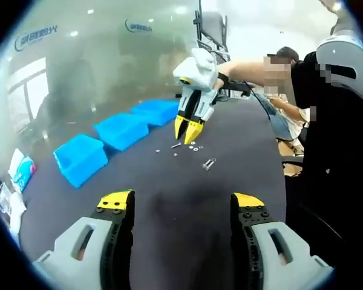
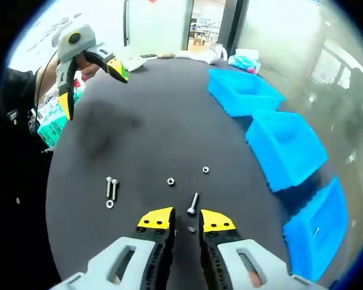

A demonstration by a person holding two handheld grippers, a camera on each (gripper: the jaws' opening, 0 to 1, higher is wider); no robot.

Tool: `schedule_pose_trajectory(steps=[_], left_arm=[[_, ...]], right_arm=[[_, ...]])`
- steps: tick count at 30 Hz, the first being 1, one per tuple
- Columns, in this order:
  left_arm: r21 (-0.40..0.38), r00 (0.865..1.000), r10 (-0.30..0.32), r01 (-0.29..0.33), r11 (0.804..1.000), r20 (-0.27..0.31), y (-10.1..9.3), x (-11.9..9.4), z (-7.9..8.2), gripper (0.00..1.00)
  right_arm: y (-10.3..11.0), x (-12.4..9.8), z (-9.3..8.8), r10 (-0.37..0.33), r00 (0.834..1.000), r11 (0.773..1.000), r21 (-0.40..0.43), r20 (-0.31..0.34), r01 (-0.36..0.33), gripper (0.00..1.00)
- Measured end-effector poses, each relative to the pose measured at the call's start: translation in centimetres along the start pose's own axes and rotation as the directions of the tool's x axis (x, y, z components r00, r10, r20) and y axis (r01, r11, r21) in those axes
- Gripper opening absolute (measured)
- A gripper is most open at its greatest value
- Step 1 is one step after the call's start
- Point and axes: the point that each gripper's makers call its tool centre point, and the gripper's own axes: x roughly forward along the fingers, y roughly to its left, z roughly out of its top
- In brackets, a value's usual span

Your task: Sort the screws, nuts, and washers into the corresponding bins

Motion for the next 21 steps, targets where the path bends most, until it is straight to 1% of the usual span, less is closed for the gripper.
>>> schedule_pose_trajectory(steps=[2, 7, 12, 18, 21], left_arm=[[-0.002, 1.000, 0.004, -0.004, 1.000, 0.003, 0.07, -0.07, -0.08, 0.63], [-0.011, 1.000, 0.007, -0.007, 1.000, 0.010, -0.07, -0.26, -0.38, 0.63], [-0.017, 1.000, 0.012, -0.012, 1.000, 0.014, -0.04, -0.43, -0.54, 0.63], [-0.020, 1.000, 0.015, -0.015, 1.000, 0.020, -0.06, -0.52, -0.55, 0.63], [-0.023, 1.000, 0.017, -0.016, 1.000, 0.021, -0.09, -0.57, -0.63, 0.63]], right_arm=[[-0.04, 0.28, 0.03, 0.003, 1.000, 1.000, 0.006, -0.004, -0.003, 0.11], [-0.13, 0.64, -0.25, 0.000, 1.000, 1.000, 0.002, -0.025, 0.000, 0.11], [-0.20, 0.82, -0.29, 0.001, 1.000, 1.000, 0.011, -0.028, -0.001, 0.11], [-0.15, 0.95, -0.29, 0.004, 1.000, 1.000, 0.014, -0.029, -0.003, 0.04], [-0.14, 1.00, -0.33, 0.005, 1.000, 1.000, 0.018, -0.030, -0.004, 0.04]])
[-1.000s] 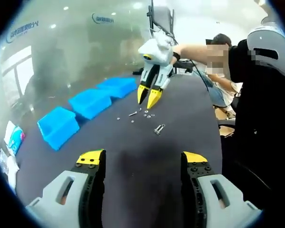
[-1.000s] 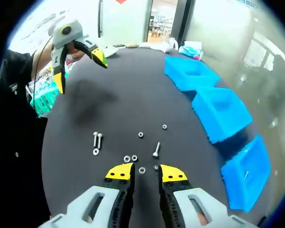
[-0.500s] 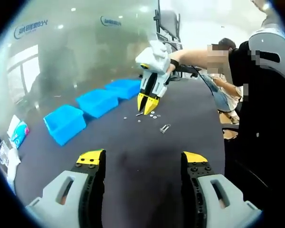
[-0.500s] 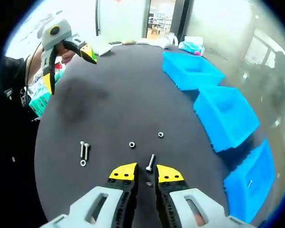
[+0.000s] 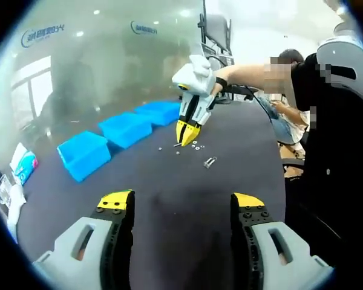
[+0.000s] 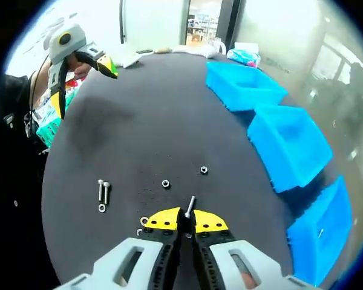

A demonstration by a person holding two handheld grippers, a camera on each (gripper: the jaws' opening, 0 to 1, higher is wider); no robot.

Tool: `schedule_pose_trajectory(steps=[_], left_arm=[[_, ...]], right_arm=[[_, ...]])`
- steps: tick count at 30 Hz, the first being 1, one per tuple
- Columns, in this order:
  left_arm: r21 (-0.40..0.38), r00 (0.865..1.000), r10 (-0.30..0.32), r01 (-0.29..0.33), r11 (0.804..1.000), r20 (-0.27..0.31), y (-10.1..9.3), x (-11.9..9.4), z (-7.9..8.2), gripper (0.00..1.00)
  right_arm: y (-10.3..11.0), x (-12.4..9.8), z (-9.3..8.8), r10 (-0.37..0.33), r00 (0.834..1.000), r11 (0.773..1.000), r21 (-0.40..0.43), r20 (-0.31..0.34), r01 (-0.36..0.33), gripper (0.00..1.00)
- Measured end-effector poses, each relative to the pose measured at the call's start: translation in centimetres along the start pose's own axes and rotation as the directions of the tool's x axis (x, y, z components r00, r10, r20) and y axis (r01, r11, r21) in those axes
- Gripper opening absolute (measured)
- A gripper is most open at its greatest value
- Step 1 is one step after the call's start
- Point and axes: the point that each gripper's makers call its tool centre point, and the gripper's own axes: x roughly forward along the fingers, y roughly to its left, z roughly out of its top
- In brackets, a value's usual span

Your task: Sort the screws, nuts, and washers into the corresponding bins

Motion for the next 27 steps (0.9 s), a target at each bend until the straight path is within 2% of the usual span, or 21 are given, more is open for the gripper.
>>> schedule_pose_trajectory(steps=[12, 17, 27], left_arm=[[-0.008, 1.000, 0.004, -0.004, 1.000, 0.009, -0.1, -0.1, -0.1, 0.63], [-0.002, 1.000, -0.001, 0.001, 1.000, 0.013, -0.3, -0.1, 0.2, 0.63], [0.011, 1.000, -0.015, 0.015, 1.000, 0.024, -0.7, 0.5, 0.9, 0.63]], right_arm=[[0.6, -0.6, 0.4, -0.001, 1.000, 1.000, 0.027, 0.015, 0.001, 0.03], [0.9, -1.7, 0.8, -0.012, 0.999, 1.000, 0.018, 0.034, 0.012, 0.03], [0.4, -4.6, -0.1, -0.060, 0.996, 0.997, 0.042, 0.064, 0.057, 0.03]])
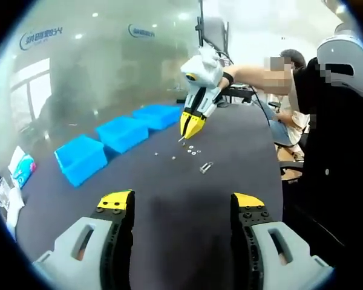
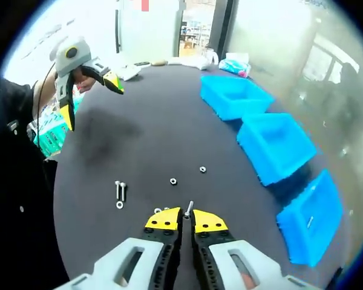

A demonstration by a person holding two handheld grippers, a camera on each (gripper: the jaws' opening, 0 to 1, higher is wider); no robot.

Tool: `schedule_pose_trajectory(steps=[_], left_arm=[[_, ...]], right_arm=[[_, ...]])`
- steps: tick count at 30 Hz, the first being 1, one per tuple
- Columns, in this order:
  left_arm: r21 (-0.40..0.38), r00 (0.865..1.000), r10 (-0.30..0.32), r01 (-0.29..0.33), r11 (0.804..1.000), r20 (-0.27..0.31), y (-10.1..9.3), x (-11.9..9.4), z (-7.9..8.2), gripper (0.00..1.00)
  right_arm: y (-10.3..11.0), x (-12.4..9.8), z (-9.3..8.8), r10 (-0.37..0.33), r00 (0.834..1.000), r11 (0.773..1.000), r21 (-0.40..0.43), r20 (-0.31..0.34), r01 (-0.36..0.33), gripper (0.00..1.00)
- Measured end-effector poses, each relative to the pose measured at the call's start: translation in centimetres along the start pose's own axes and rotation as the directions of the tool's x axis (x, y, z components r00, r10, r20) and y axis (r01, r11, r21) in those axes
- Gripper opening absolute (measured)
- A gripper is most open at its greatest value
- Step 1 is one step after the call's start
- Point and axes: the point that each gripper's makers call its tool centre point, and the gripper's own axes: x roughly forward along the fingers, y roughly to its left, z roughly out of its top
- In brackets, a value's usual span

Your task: Sort the screws, nuts, and washers into the corresponding bins

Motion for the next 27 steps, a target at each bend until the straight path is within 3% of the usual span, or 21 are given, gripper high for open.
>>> schedule_pose_trajectory(steps=[11, 19, 23, 27], left_arm=[[0.015, 1.000, -0.021, 0.021, 1.000, 0.014, -0.4, 0.7, 1.0, 0.63], [0.017, 0.999, -0.029, 0.029, 0.999, 0.014, -0.6, 1.0, 1.2, 0.63], [0.015, 1.000, -0.025, 0.025, 1.000, 0.013, -0.5, 1.0, 1.1, 0.63], [0.011, 1.000, -0.020, 0.020, 1.000, 0.009, -0.4, 0.9, 0.9, 0.63]], right_arm=[[-3.1, -4.3, -1.9, -0.099, 0.994, 0.993, 0.075, 0.037, 0.096, 0.03], [-8.0, -7.4, -2.6, -0.210, 0.974, 0.968, 0.161, 0.082, 0.195, 0.03], [-10.7, -7.7, -2.8, -0.244, 0.966, 0.953, 0.203, 0.087, 0.223, 0.03], [-13.5, -6.6, -3.5, -0.272, 0.960, 0.940, 0.229, 0.061, 0.252, 0.03]])
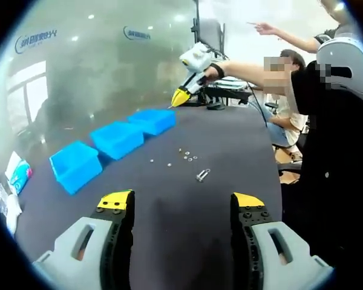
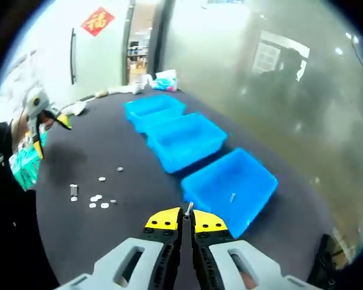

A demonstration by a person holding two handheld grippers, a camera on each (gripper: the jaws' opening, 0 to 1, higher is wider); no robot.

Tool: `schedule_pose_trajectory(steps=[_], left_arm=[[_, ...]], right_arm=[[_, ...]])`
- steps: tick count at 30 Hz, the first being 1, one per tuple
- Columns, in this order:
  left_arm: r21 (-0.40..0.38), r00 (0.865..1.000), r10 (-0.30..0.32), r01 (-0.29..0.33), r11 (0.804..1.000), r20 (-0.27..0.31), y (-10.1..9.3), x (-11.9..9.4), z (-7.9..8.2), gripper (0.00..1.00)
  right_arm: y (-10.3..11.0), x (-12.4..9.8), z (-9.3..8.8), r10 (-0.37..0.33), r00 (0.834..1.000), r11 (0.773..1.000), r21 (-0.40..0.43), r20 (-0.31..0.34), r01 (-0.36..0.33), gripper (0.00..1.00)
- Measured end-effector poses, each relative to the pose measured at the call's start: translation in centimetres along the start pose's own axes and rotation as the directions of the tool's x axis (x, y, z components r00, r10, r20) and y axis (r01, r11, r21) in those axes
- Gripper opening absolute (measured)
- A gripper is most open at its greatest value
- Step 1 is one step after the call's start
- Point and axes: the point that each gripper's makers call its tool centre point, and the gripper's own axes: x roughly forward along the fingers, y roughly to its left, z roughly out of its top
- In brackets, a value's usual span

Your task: Sort the screws, nuts, and washers into the corresponding bins

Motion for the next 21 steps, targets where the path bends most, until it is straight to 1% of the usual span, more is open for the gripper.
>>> schedule_pose_trajectory(steps=[4, 12, 17, 21], left_arm=[[-0.005, 1.000, 0.008, -0.008, 1.000, -0.002, 0.2, -0.2, -0.1, 0.63], [-0.012, 1.000, 0.015, -0.015, 1.000, -0.010, 0.5, -0.2, -0.4, 0.63], [-0.018, 1.000, 0.019, -0.019, 1.000, -0.014, 0.7, -0.2, -0.5, 0.63], [-0.022, 1.000, 0.024, -0.024, 0.999, -0.019, 0.8, -0.2, -0.7, 0.63]], right_arm=[[-1.7, 1.8, -0.3, -0.018, 1.000, 0.999, 0.029, -0.014, 0.019, 0.03], [-4.6, 4.6, -0.5, -0.038, 0.999, 0.994, 0.106, -0.021, 0.040, 0.03], [-5.6, 5.9, -0.8, -0.041, 0.999, 0.990, 0.131, -0.031, 0.045, 0.03], [-5.9, 6.8, -1.1, -0.043, 0.998, 0.989, 0.139, -0.042, 0.048, 0.03]])
